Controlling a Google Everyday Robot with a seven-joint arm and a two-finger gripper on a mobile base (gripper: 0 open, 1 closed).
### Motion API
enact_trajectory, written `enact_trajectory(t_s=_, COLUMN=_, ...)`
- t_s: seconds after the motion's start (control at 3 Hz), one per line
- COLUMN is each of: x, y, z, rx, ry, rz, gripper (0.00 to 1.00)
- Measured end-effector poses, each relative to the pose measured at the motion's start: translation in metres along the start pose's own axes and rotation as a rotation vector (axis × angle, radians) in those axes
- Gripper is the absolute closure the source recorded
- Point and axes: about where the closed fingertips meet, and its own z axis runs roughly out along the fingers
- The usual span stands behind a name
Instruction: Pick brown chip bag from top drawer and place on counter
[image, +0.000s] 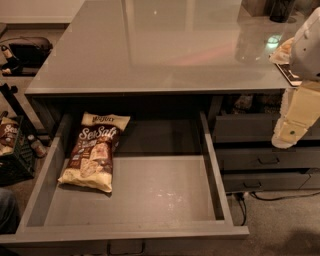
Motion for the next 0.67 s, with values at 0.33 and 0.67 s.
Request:
enact_trajectory(t_s=0.33, x=0.0, y=0.0, z=0.0, rx=0.0, ry=0.0, rz=0.0, gripper=0.0)
enact_trajectory(t_s=0.67, x=-0.019, y=0.007, z=0.015, rx=-0.019, ry=-0.008, rz=-0.027, gripper=0.0)
